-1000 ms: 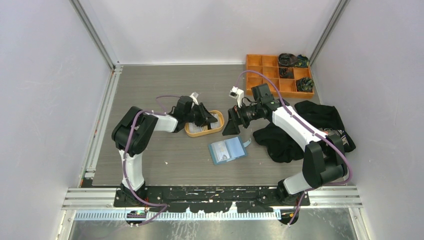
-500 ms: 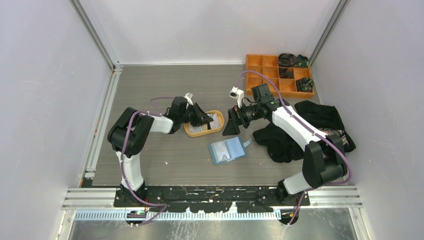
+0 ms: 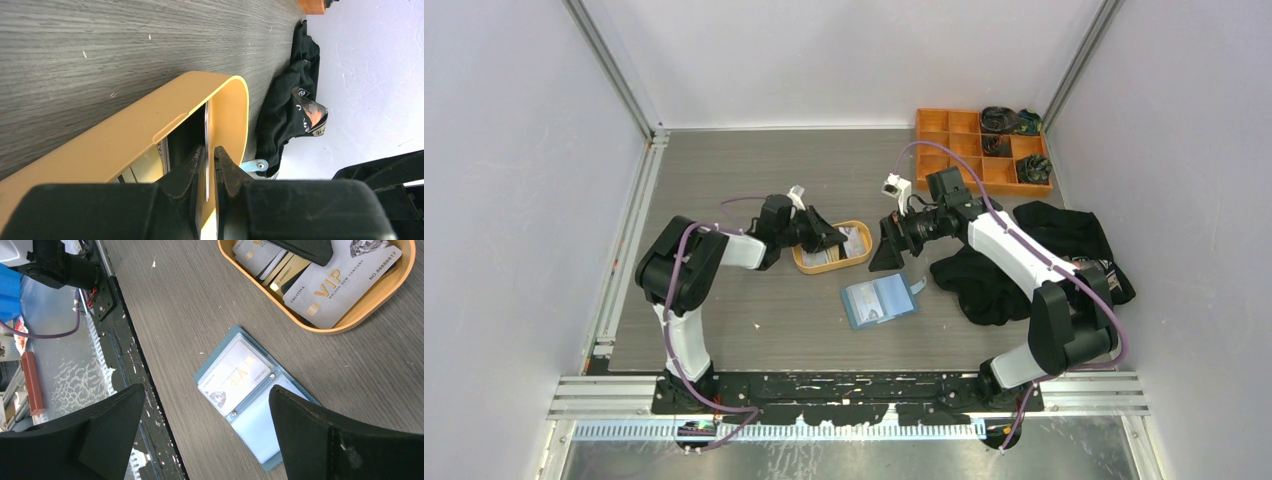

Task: Put the credit cards into the card holder
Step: Pick up the credit card from the storage box.

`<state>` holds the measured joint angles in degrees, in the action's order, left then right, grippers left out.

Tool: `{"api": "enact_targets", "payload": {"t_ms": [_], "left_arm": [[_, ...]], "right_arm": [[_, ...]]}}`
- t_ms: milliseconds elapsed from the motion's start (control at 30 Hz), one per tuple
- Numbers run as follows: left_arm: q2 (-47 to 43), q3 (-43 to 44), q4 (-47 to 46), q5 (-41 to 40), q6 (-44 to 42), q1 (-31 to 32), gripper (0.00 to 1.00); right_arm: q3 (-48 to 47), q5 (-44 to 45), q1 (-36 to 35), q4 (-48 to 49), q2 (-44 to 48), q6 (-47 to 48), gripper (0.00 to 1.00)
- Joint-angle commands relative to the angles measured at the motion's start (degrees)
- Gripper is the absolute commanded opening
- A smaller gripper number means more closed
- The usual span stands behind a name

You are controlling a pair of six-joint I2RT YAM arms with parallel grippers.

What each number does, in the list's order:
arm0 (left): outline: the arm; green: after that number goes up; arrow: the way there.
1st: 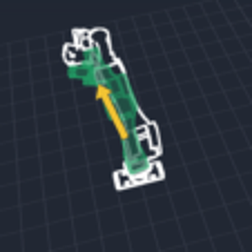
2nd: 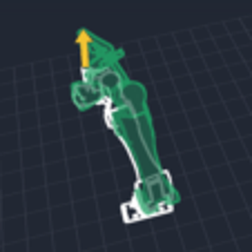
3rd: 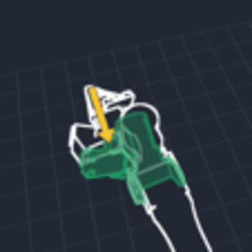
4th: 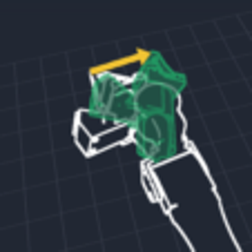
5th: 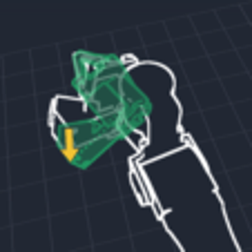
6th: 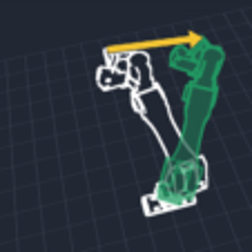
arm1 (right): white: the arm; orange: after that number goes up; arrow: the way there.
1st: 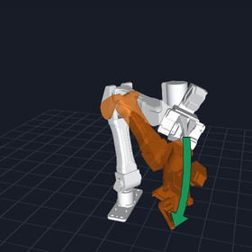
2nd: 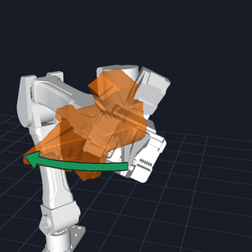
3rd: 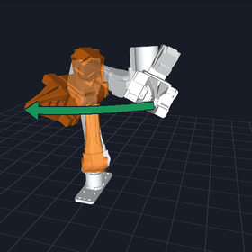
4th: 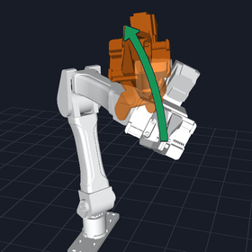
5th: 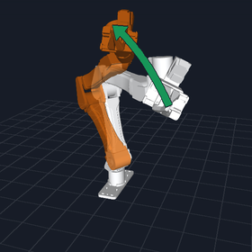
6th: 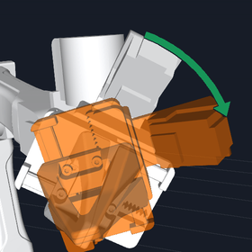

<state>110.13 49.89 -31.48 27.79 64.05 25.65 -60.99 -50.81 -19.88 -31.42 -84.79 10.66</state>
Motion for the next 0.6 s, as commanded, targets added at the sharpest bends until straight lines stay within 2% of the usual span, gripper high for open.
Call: {"api": "enact_targets", "payload": {"t_ms": [0, 367, 567], "left_arm": [[-3.16, -0.64, -4.07, 1.31, 0.19, -0.85, 0.13], [-1.14, -1.02, -6.48, 1.71, 1.2, -1.09, 0.0], [-3.23, -2.83, -6.58, 1.37, 0.28, -1.46, 0.0]], "right_arm": [[-2.64, -1.49, 0.02, 0.45, 0.34, 0.95, 1.0], [-2.62, -1.49, 0.04, 0.48, 0.35, 1.03, 1.0], [-2.71, -1.58, 0.03, 0.31, 0.18, 0.98, 1.0]]}}
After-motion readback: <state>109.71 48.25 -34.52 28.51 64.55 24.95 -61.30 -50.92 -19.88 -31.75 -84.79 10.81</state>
